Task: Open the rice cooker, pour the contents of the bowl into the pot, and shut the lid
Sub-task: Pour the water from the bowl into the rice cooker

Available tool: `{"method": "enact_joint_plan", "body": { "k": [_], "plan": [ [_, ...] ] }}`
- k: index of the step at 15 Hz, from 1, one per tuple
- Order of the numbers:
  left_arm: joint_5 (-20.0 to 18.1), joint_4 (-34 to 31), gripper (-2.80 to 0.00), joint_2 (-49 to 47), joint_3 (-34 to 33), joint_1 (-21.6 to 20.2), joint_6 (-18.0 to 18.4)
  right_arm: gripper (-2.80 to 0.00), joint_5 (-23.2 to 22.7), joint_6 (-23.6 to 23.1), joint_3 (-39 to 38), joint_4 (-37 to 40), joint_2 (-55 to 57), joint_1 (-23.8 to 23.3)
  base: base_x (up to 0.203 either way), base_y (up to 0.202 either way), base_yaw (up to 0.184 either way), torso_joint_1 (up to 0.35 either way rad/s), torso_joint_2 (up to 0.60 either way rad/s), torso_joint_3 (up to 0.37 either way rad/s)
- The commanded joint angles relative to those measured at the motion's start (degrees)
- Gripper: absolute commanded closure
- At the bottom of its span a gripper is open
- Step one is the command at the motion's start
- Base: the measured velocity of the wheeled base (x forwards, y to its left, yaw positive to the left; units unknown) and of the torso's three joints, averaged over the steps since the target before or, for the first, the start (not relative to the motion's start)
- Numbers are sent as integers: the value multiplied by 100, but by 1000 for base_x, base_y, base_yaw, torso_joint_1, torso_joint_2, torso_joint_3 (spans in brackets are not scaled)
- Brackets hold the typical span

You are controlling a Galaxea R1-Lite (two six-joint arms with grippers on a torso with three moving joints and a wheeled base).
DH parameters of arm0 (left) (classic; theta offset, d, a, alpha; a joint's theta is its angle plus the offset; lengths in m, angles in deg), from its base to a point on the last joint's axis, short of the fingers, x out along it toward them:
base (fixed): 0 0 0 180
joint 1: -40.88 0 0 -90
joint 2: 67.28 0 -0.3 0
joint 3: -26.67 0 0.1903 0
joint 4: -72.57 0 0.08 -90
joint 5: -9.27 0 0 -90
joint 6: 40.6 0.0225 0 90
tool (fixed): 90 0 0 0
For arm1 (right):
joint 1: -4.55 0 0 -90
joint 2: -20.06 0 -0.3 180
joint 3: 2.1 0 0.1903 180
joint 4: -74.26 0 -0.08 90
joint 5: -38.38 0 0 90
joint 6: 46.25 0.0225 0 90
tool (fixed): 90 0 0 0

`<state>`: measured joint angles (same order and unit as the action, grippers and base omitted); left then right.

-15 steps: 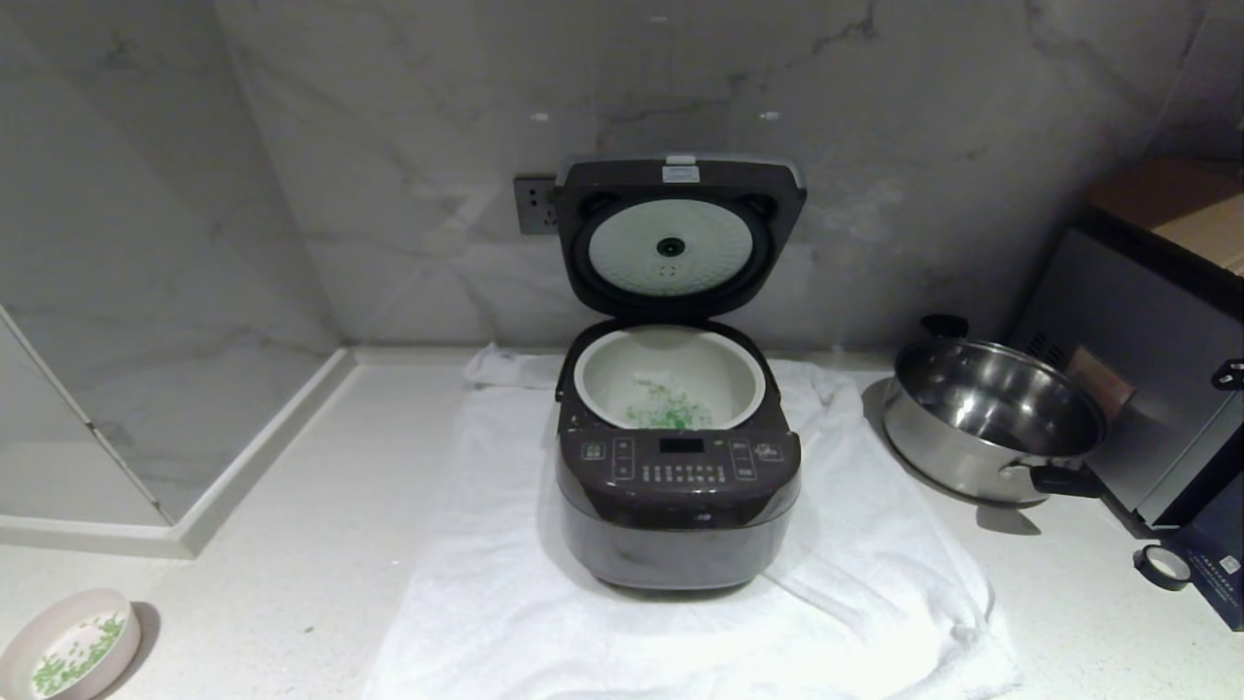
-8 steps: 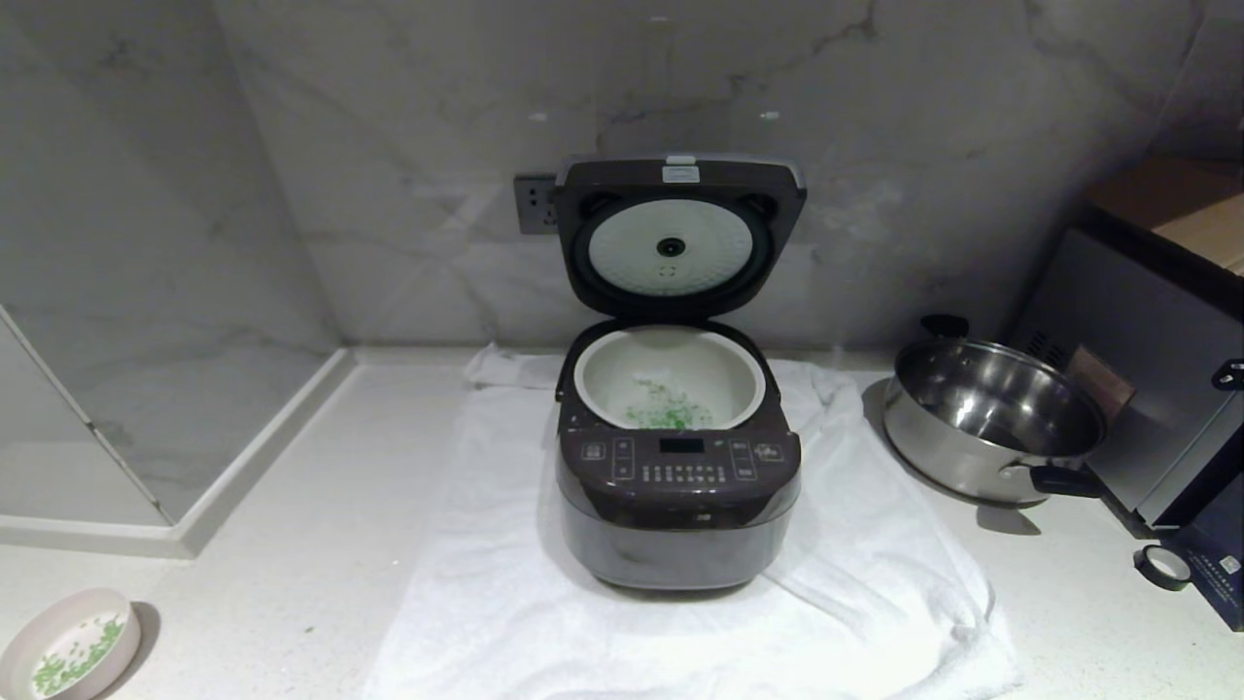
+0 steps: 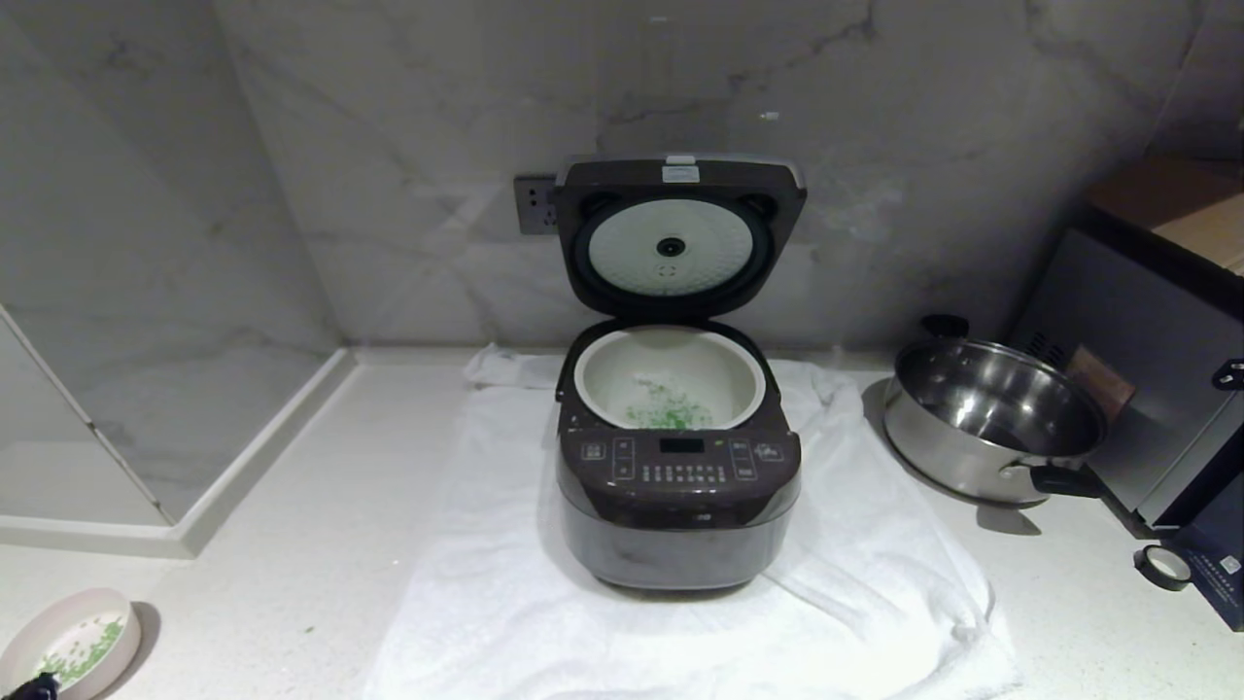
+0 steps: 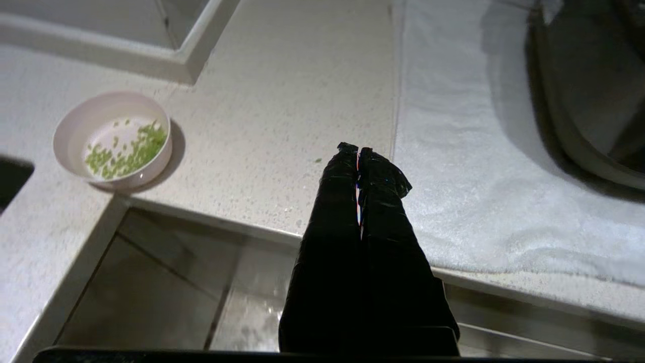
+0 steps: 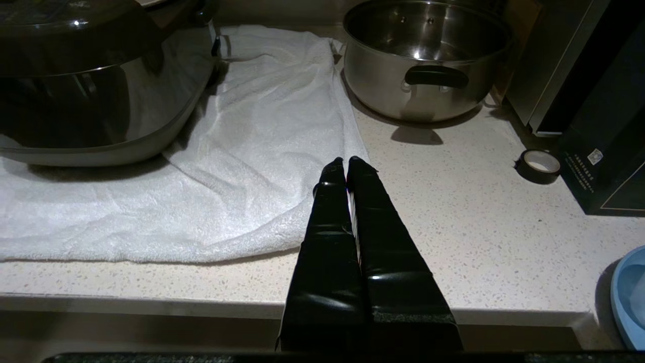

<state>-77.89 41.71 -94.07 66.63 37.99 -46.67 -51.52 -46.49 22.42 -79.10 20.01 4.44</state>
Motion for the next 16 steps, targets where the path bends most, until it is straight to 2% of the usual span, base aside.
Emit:
{"method": "enact_joint_plan", "body": {
  "k": [1, 4, 7, 9, 12, 14, 16],
  "plan": [
    [43, 76, 0, -1884, 549, -258, -333, 0, -1, -2, 2, 5, 5, 0, 0, 0, 0, 0, 0, 0],
    [15, 174, 0, -2536, 934, -128, -653, 0, -1, -2, 0, 5, 5, 2, 0, 0, 0, 0, 0, 0],
    [351, 156, 0, -3687, 1272, -374, -750, 0, -1, 3, 3, -2, 1, -6, 0, 0, 0, 0, 0, 0],
    [607, -10, 0, -4297, 1592, -868, -864, 0, -1, -2, 1, 5, 0, -2, 0, 0, 0, 0, 0, 0],
    [675, -438, 0, -4996, 1905, -1632, -821, 0, -1, -2, 8, 6, 5, 2, 0, 0, 0, 0, 0, 0],
    [633, -476, 0, -5267, 1994, -2098, -545, 0, -1, 1, 0, 5, -2, -6, 0, 0, 0, 0, 0, 0],
    [367, -481, 0, -5317, 2047, -2309, -445, 0, -1, 7, 7, 6, 5, 2, 0, 0, 0, 0, 0, 0]
  ]
}}
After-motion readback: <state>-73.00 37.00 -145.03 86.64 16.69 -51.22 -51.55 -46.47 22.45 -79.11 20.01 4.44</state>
